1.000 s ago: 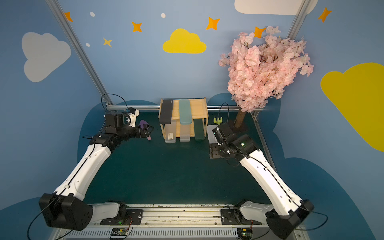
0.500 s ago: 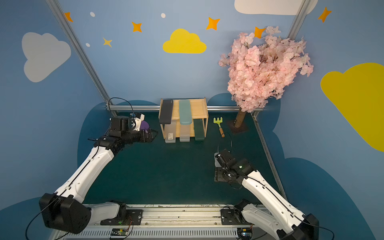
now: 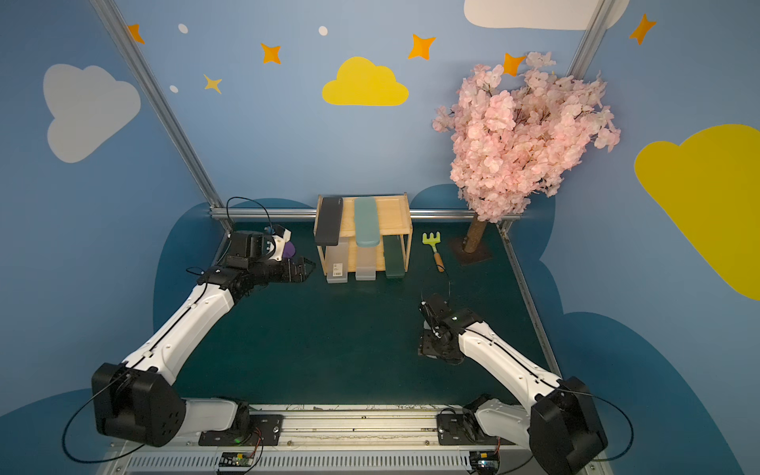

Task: Remove the pencil cases from the shelf
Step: Place the pencil case at the center of the board.

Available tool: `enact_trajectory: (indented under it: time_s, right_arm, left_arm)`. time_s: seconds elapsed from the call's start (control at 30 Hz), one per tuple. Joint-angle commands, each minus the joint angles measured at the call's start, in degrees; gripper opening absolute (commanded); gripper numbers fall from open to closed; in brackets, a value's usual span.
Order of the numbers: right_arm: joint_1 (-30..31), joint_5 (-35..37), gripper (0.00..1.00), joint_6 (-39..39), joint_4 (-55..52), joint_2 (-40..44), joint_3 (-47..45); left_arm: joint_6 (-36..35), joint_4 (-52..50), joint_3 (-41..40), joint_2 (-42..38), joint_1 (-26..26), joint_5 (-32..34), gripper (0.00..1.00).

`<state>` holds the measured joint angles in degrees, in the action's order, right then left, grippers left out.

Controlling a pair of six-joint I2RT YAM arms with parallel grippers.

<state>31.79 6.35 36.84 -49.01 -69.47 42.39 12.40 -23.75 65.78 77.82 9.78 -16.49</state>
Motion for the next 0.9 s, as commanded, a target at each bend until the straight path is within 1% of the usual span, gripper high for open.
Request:
enact_trajectory:
  time_s: [0.0, 0.17, 0.23, 0.4, 0.5, 0.57, 0.73, 0.87]
  right_arm:
    - [-1.8, -2.6, 0.75, 0.2, 2.9, -4.0, -0.7]
    - [-6.3, -10.3, 0.75, -3.4, 5.7, -10.5, -1.0]
    - [-6.7, -11.1, 0.75, -3.6, 6.5, -12.5, -0.9]
    - [-6.9, -10.8, 0.78, -4.3, 7.2, -13.7, -1.2]
    - [-6.9, -10.0, 0.93, -4.7, 6.6, -11.9, -1.3]
    - [-6.9, -9.2, 0.98, -5.0, 5.2, -10.6, -0.6]
    - [-8.2, -6.5, 0.98, -6.6, 0.2, -10.5, 4.5]
    - [-12.3, -7.0, 0.98, -9.5, 0.0, -14.9, 9.3]
  left_arm:
    - [0.0, 1.9, -0.7, 0.2, 0.1, 0.1, 1.0]
    - [-0.7, 1.9, -0.7, 1.5, 0.1, 0.6, 1.0]
    - [-0.8, 2.0, -0.6, 2.0, 0.2, 0.9, 1.0]
    - [-0.8, 2.4, -0.7, 2.6, 0.2, 0.8, 1.0]
    - [-0.7, 3.0, -1.0, 2.5, 0.1, 0.8, 1.0]
    - [-0.6, 3.1, -1.0, 2.5, 0.1, 0.6, 1.0]
    - [-0.5, 3.2, -0.6, 2.6, 0.1, 0.3, 1.0]
    - [-0.3, 3.7, -0.4, 3.2, 0.1, 0.0, 1.0]
